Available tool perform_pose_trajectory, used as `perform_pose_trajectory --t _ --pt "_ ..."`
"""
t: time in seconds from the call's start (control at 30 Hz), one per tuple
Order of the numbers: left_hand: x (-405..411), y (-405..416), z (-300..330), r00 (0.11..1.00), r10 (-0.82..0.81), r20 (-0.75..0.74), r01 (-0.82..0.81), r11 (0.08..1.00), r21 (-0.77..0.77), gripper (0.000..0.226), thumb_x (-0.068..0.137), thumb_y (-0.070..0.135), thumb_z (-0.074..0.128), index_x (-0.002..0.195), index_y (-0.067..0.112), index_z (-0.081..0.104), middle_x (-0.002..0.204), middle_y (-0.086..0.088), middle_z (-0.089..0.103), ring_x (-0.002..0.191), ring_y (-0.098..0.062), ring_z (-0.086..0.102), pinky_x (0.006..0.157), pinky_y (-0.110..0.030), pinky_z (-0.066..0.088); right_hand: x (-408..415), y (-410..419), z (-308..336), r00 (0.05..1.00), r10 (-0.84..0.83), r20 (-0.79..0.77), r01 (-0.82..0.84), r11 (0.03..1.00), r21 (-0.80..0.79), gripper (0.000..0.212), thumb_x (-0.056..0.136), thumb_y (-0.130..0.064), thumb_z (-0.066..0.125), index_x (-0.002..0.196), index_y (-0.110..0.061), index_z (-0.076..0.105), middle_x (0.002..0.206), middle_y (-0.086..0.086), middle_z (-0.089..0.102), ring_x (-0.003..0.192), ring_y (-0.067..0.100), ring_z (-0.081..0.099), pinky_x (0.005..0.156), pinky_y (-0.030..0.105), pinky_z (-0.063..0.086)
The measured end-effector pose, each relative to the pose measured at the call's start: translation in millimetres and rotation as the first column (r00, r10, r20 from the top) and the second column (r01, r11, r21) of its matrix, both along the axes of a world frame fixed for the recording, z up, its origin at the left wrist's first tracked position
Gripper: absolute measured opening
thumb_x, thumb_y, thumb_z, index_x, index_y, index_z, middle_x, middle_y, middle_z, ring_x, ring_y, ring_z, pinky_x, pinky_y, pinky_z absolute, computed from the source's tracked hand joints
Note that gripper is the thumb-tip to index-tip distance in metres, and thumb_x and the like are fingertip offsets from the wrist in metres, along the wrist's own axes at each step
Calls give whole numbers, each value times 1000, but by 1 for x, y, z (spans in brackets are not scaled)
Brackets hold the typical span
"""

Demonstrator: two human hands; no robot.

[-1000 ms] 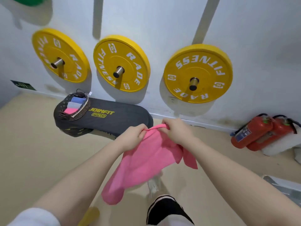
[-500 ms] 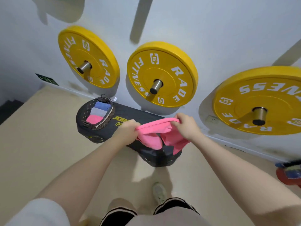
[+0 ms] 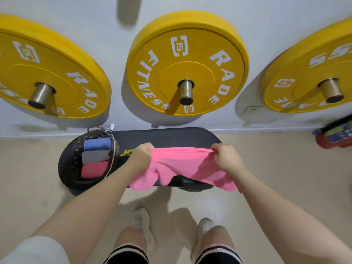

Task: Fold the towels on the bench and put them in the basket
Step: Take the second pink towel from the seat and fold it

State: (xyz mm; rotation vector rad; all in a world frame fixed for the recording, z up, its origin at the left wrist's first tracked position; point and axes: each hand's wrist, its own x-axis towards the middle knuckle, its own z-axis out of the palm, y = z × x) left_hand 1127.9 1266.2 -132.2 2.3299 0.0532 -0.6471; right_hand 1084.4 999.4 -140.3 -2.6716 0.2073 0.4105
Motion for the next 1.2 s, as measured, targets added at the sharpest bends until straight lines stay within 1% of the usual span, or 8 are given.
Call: perform_pose_trajectory --t 0.1,0.27,0.47,0.67,0.73,0.87,1.0,1.2 --pt "21 10 -45 996 15 86 -5 993 -118 18 66 29 37 62 14 46 61 -1 46 67 -17 41 62 -28 32 11 13 -55 993 -102 60 105 993 -52 32 72 6 44 56 -19 33 71 14 52 76 32 47 59 31 27" --pt "74 45 -138 940 -336 -51 339 916 214 14 73 13 56 85 19 50 72 3 54 72 -20 54 63 -27 40 53 37 -156 993 71 98 -51 979 -196 22 75 3 45 88 -3 62 89 15 61 89 33 51 71 37 38" --pt "132 71 -216 818 -41 574 -108 969 223 22 71 -13 47 82 -3 63 89 -26 55 89 -41 54 77 -43 42 134 47 -200 892 67 447 32 977 -210 29 73 2 38 88 -2 63 84 19 57 84 36 51 66 38 35" --pt "122 92 -267 678 0 735 -173 972 160 36 63 -7 36 72 7 68 84 -14 63 89 -35 57 82 -41 39 132 35 -242 633 250 733 56 929 -365 29 73 -18 44 65 -13 72 80 15 62 68 35 56 56 32 39" --pt "101 98 -300 731 -187 657 -65 938 339 39 58 3 33 70 13 69 83 -9 67 89 -32 60 84 -38 33 119 30 -276 677 389 625 -55 873 -484 28 75 -21 48 65 -19 74 76 13 60 64 33 55 51 33 41" --pt "63 93 -341 839 -448 308 188 771 609 40 76 5 35 98 18 65 104 -4 63 107 -24 54 90 -32 27 82 26 -335 833 540 -122 -513 670 -537 38 88 -10 39 113 -22 65 114 5 57 109 28 51 80 34 40" --pt "32 95 -364 843 -534 -65 453 639 622 48 90 5 35 134 22 42 130 -9 52 120 -25 48 98 -31 36 48 28 -355 753 462 -468 -599 776 -198 38 100 -30 32 136 -40 41 140 -3 46 127 26 44 106 34 35" --pt "0 101 -365 824 -431 -369 565 682 465 58 94 13 35 147 33 20 149 -11 31 135 -26 35 109 -28 28 35 54 -344 565 388 -729 -667 734 -126 48 93 -20 41 141 -27 36 134 8 50 117 31 50 102 35 41"
